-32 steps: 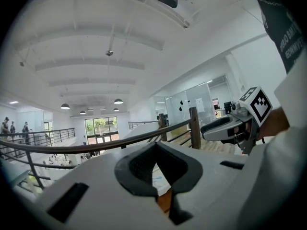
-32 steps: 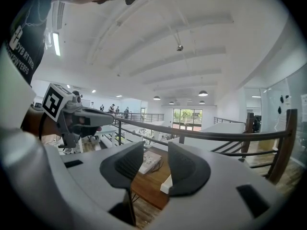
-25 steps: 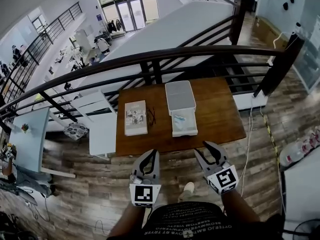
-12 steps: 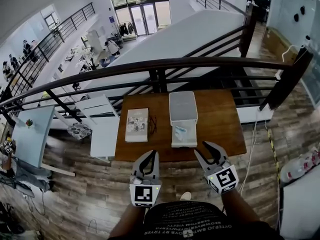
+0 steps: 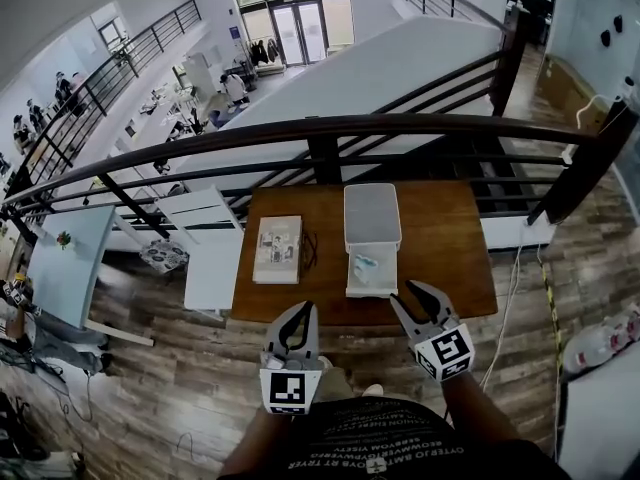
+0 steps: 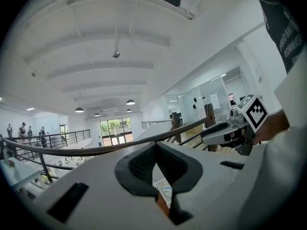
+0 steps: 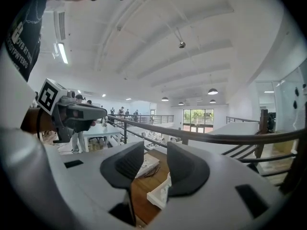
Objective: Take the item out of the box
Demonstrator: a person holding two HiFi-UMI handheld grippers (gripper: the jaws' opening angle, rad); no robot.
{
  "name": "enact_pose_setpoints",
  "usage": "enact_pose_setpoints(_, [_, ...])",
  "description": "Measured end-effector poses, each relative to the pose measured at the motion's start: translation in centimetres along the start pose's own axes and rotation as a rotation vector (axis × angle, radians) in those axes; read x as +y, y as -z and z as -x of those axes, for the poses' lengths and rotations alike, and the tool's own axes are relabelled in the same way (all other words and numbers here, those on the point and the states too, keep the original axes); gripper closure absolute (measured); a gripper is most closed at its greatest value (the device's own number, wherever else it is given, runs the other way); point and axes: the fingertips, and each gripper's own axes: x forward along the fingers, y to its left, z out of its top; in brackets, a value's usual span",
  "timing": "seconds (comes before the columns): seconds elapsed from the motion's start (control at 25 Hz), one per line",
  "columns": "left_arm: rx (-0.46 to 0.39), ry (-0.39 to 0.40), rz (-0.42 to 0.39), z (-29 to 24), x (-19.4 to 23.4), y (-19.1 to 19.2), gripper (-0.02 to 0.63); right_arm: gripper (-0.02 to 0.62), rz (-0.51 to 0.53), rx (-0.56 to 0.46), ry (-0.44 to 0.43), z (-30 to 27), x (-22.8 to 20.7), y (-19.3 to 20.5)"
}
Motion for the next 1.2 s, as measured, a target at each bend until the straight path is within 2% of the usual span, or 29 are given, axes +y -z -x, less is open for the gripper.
enact_pose_setpoints(0.24, [0.02,0.01,-0.001,-2.3,1.0,0.4,0.6,0.462,-0.012,0.024,0.005,-2.3,-1.5,1.3])
enact_pose_setpoints(0.8, [0.0,0.083,0.007,-10.9,5.2,1.5,0.6,0.461,-0.051,0.103,0.034,-10.1,-5.2,3.7])
enact_pose_setpoints(1.2, [0.035,0.129,0.006,-15.2,7.5,3.6,0.6,0.457,-0.078,0.201,0.025,-15.4,-6.6,9.0])
